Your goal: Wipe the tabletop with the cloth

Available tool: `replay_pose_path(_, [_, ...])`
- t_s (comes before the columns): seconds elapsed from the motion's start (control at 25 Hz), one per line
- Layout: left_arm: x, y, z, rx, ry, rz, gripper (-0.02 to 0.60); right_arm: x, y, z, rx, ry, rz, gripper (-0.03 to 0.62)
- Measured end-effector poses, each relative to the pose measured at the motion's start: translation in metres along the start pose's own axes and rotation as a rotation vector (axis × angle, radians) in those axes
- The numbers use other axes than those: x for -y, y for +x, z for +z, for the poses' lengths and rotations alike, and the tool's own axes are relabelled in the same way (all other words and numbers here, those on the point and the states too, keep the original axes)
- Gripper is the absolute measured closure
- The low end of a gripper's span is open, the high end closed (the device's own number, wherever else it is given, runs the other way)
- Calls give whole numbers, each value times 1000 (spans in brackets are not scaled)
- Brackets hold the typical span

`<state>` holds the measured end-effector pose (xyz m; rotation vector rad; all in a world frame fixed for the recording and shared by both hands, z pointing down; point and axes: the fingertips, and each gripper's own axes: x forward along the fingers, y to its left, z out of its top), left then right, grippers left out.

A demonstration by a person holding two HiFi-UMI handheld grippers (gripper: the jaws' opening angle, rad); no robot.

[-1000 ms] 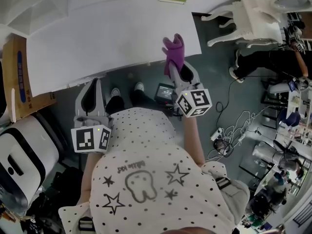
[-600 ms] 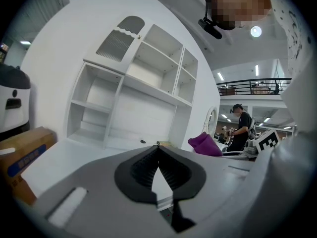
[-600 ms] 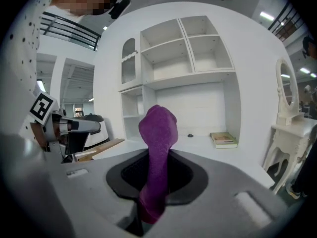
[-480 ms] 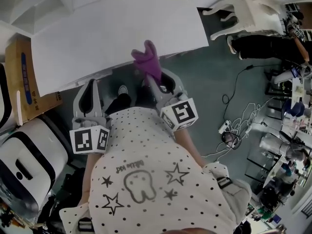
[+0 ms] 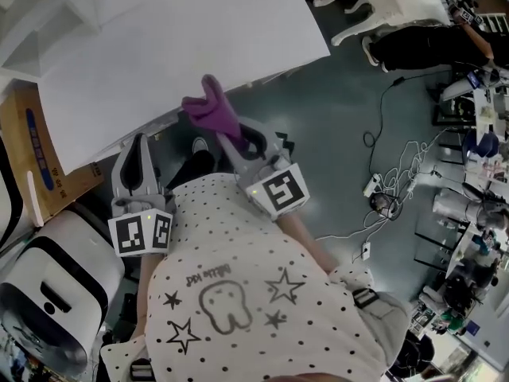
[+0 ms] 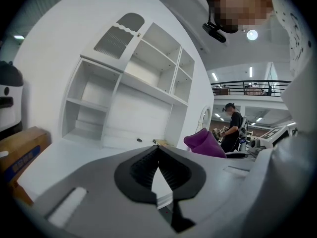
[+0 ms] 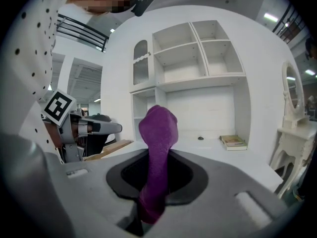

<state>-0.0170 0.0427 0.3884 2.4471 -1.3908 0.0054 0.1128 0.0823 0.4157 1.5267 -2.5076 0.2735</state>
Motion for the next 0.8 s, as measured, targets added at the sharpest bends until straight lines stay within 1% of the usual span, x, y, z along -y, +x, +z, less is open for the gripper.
replay_pose_path(0.36, [4,6,0,-8,-5,-45,583,-11,0,-2,-39,-69,-1,522])
replay_pose_path(0.6, [6,8,0,-15,-5,-58,581,-11,-2,-3,-51,-70,-9,522])
replay_pose_path(0.8, [7,10,0,-6,-4,-49,581,-19,2,-9,-105,-125,38,522])
